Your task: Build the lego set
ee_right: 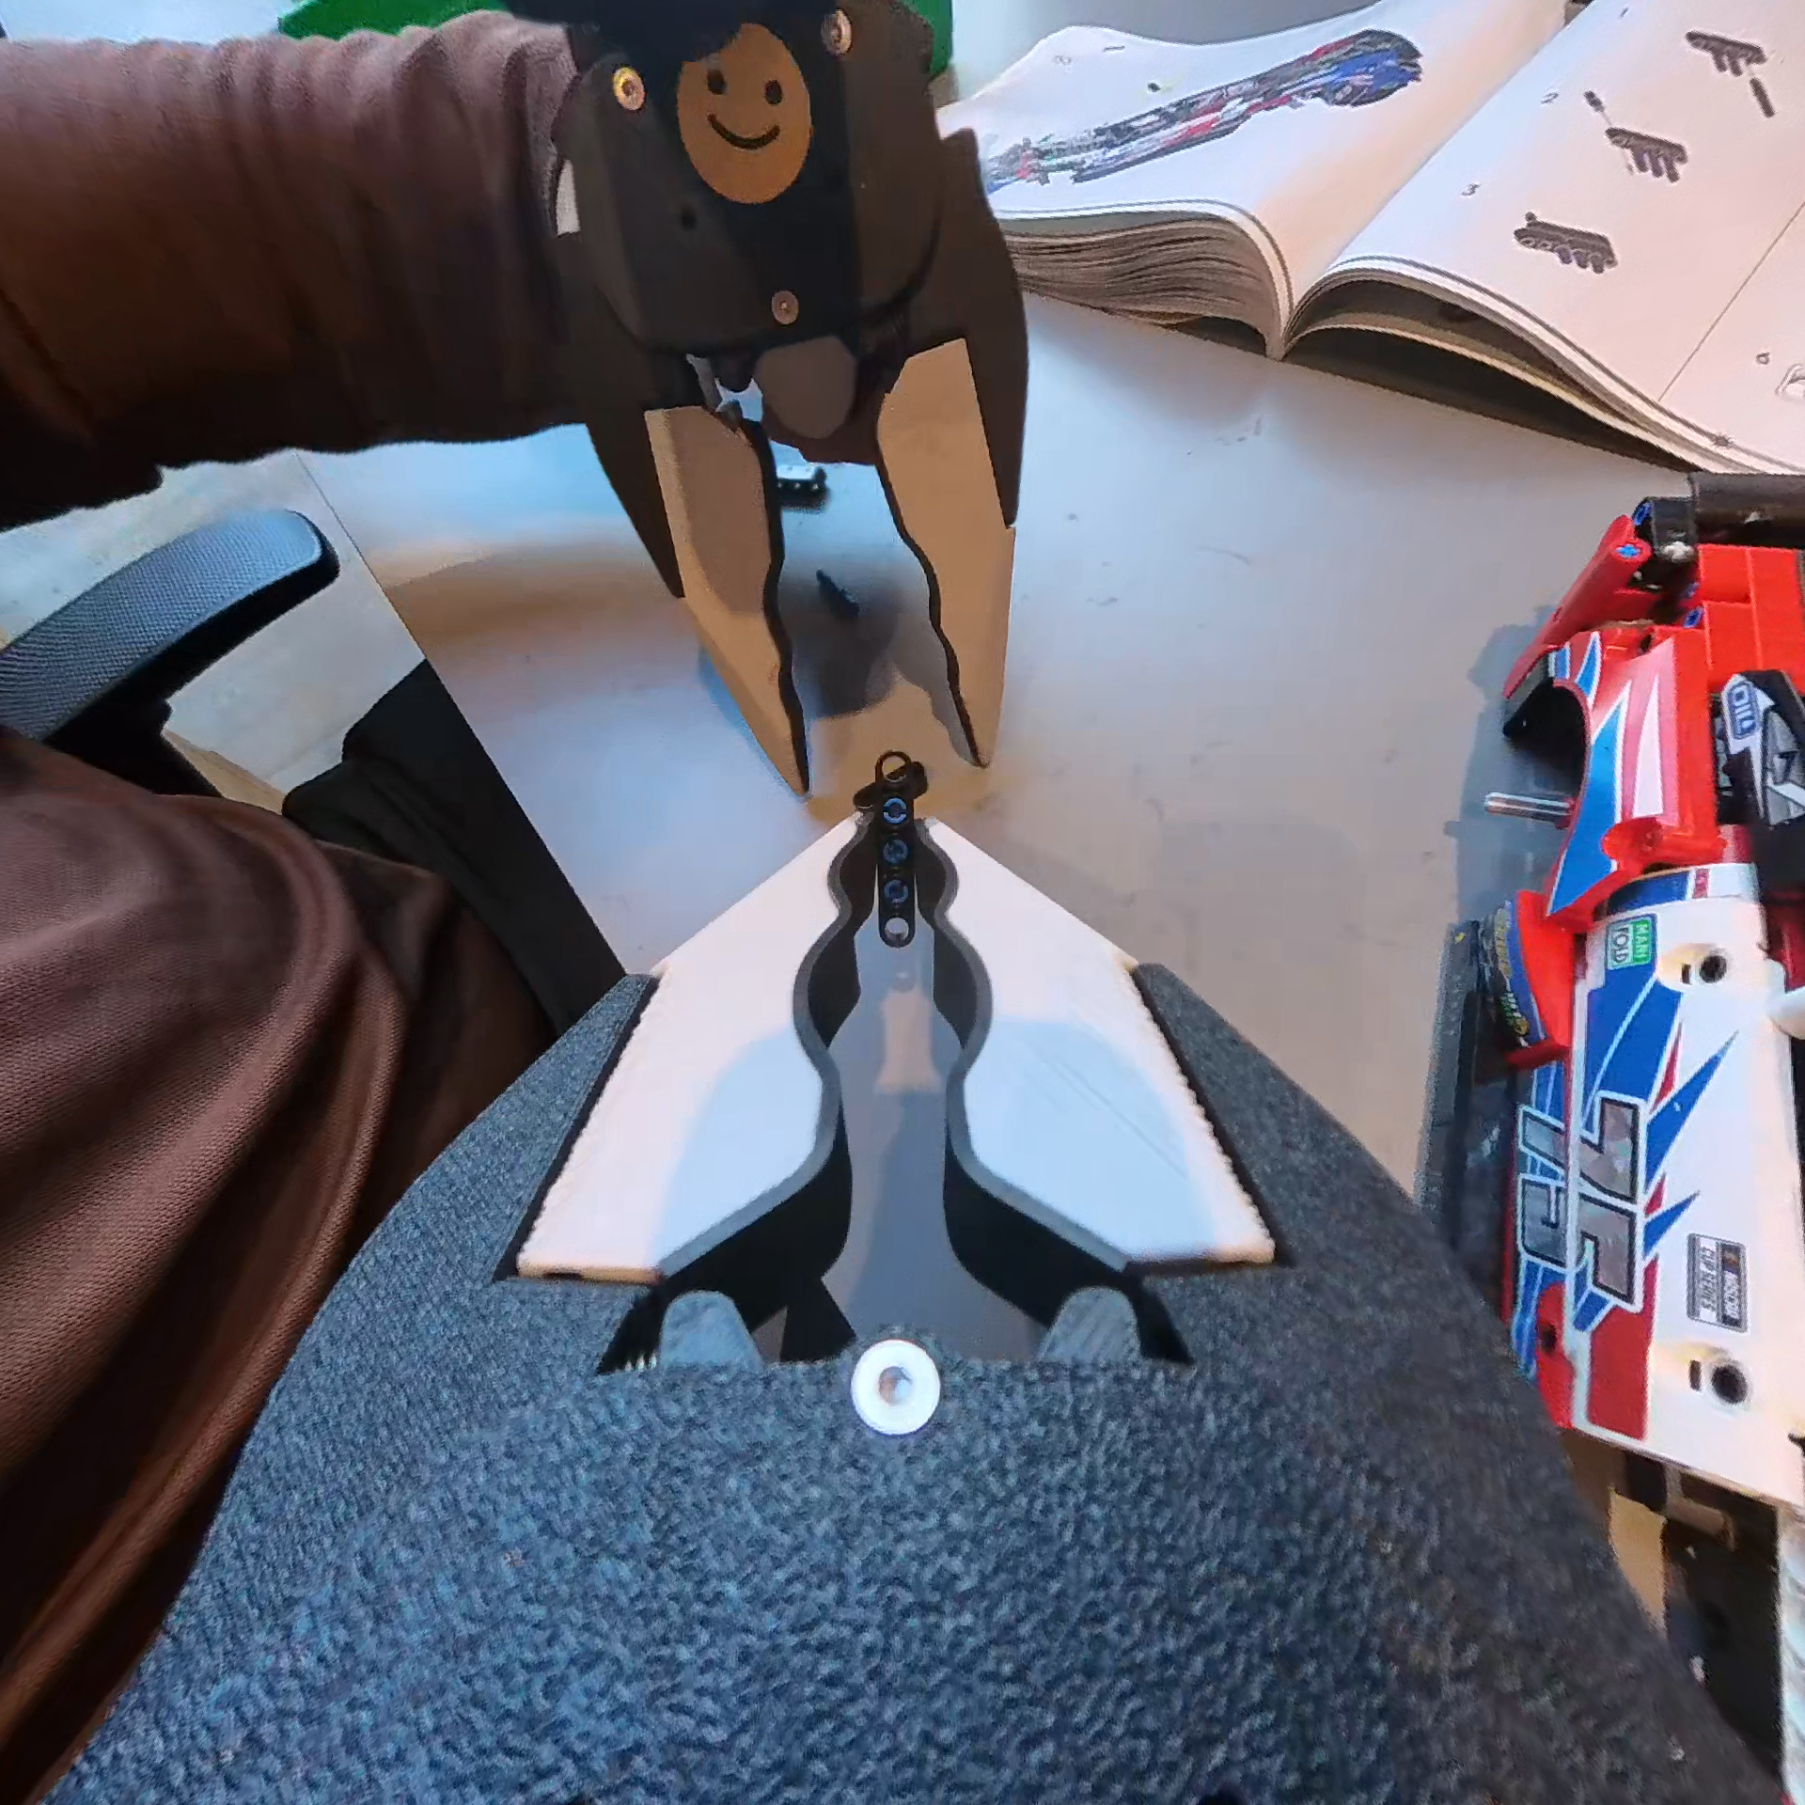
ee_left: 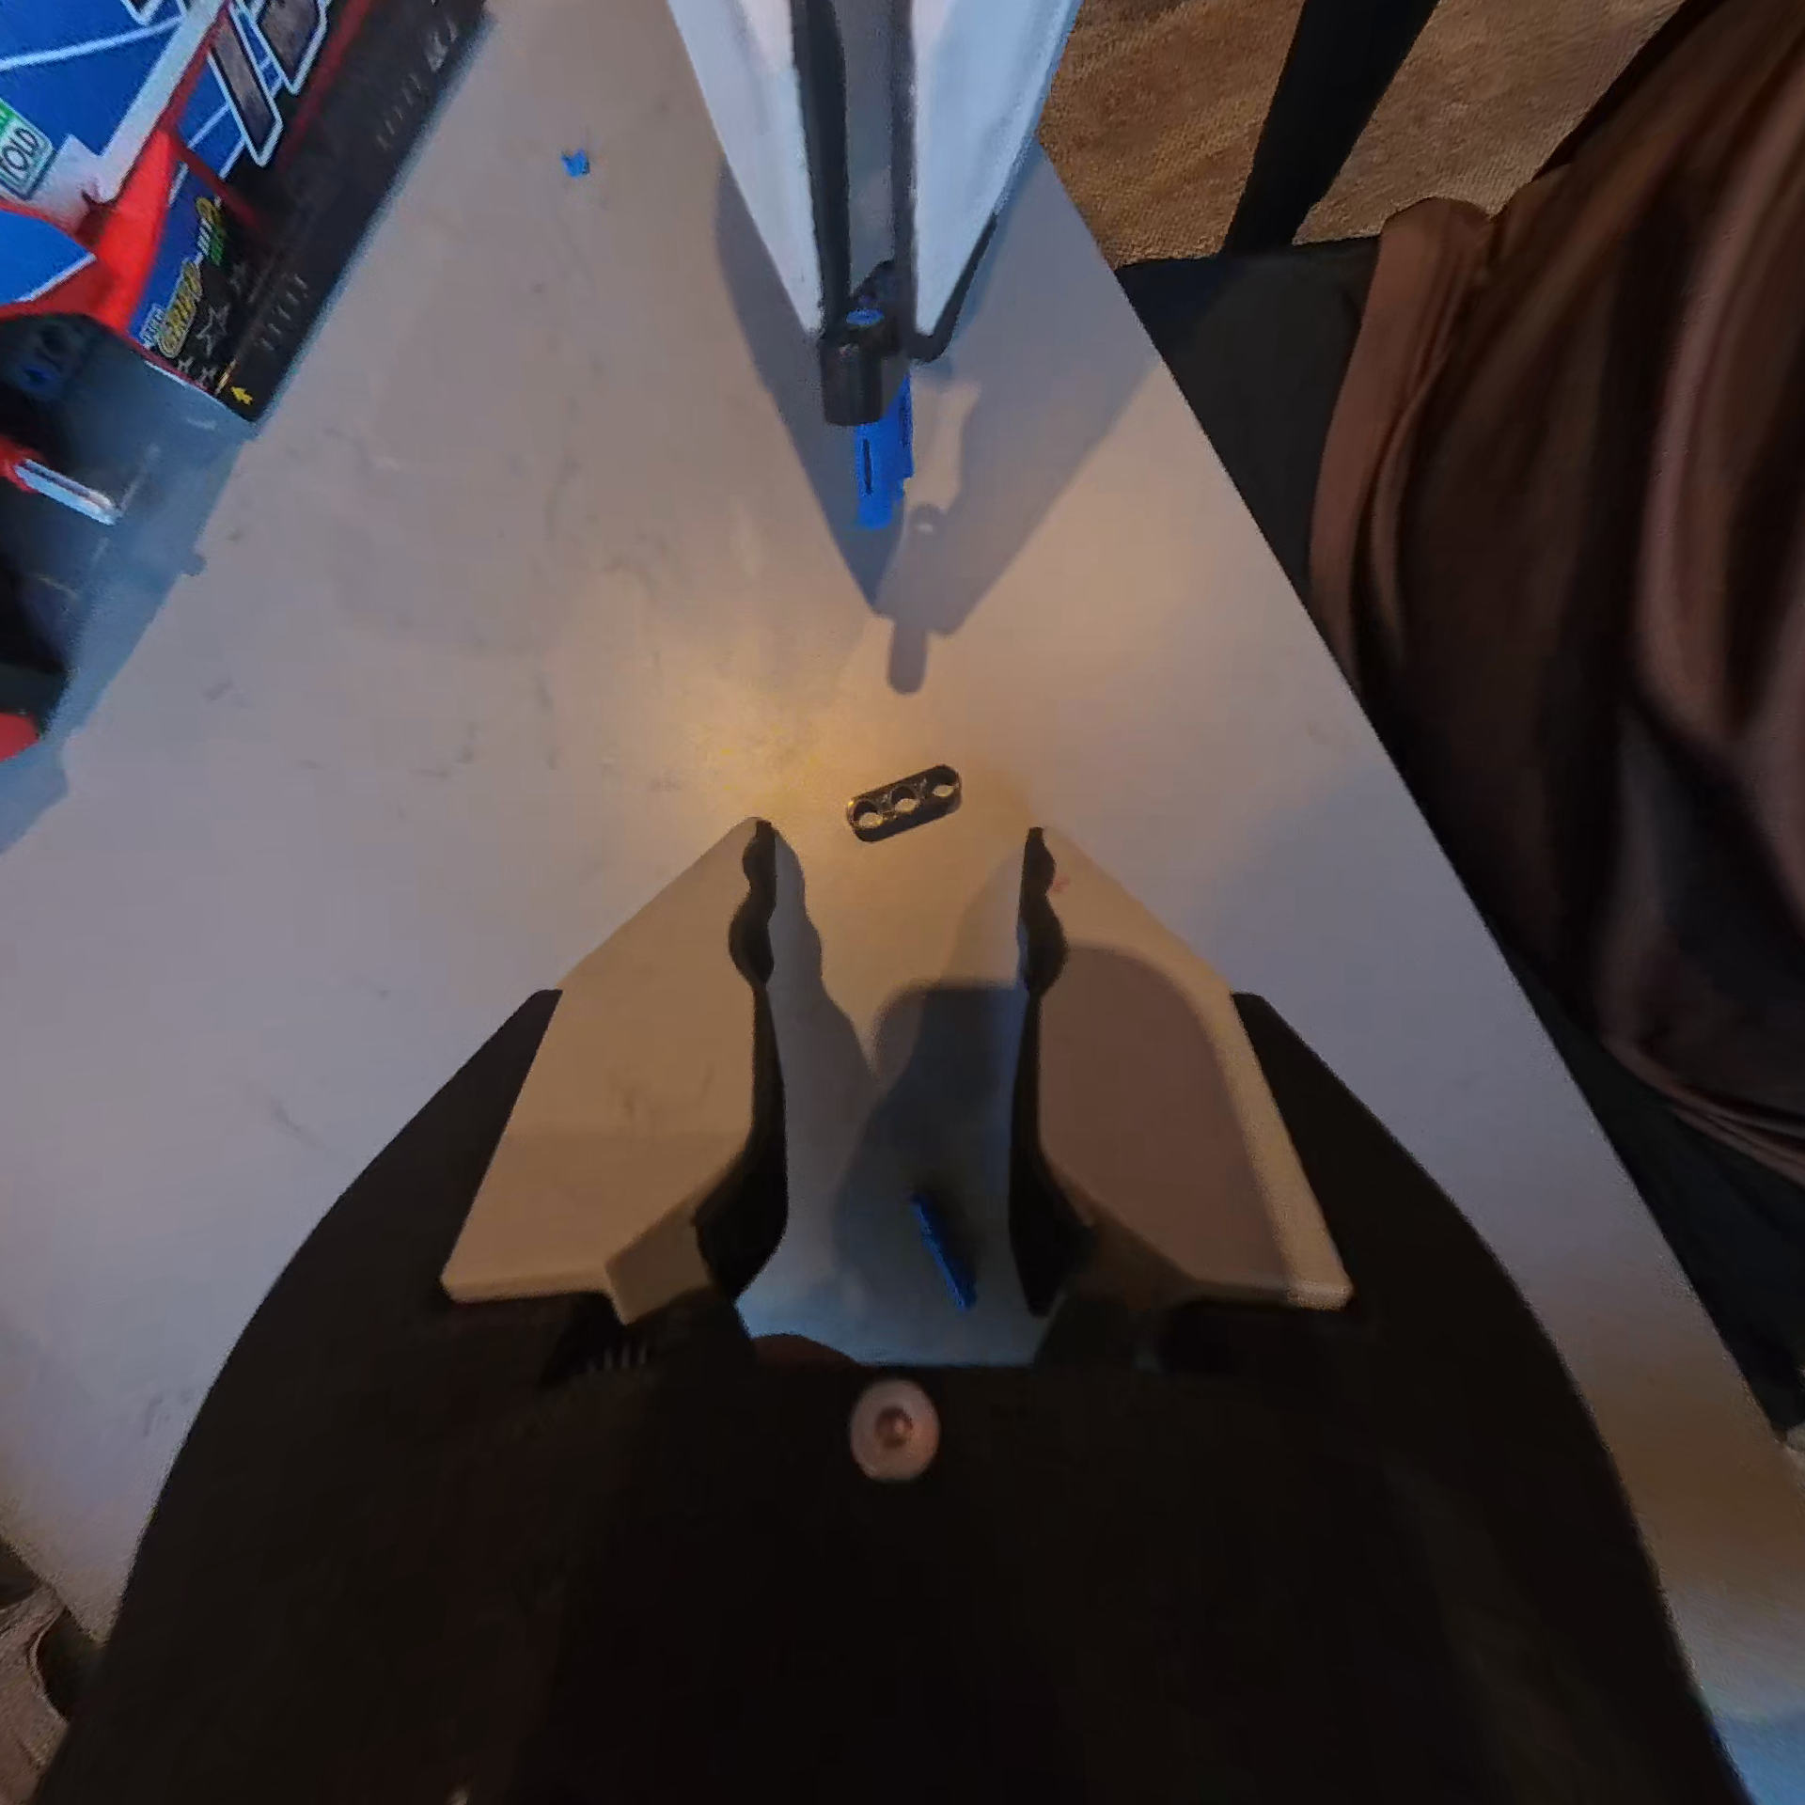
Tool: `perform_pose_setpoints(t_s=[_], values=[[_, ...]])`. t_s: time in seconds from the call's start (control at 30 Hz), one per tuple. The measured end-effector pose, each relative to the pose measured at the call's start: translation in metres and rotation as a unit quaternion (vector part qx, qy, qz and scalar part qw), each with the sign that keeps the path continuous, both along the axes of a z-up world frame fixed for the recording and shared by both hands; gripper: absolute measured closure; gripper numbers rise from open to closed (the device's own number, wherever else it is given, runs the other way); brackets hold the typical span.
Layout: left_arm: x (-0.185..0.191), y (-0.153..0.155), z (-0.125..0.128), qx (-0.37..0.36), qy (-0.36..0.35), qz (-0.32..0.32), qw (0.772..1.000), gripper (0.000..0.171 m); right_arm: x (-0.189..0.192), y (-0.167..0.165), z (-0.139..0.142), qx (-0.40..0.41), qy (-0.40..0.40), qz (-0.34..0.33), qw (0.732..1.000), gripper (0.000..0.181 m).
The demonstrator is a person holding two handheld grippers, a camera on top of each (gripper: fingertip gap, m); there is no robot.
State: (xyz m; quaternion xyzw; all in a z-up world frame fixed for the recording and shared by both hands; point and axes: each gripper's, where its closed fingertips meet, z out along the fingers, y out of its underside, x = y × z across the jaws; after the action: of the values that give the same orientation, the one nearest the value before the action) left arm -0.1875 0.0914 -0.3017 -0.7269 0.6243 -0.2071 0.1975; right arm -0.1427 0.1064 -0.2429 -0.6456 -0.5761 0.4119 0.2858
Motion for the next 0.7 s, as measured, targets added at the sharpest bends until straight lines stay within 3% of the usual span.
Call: perform_pose_setpoints(t_s=[0.47, 0.6, 0.7], values=[[0.020, -0.069, 0.004, -0.029, -0.060, 0.003, 0.998, 0.129, 0.000, -0.003, -0.006, 0.008, -0.020, 0.021, 1.000, 0.174], [0.016, -0.060, 0.004, -0.015, -0.072, 0.063, 0.995, 0.130, -0.001, -0.017, -0.011, 0.037, -0.035, 0.056, 0.997, 0.174], [0.008, -0.048, 0.005, 0.001, -0.082, 0.147, 0.986, 0.135, -0.003, -0.024, -0.012, 0.060, -0.041, 0.072, 0.995, 0.174]])
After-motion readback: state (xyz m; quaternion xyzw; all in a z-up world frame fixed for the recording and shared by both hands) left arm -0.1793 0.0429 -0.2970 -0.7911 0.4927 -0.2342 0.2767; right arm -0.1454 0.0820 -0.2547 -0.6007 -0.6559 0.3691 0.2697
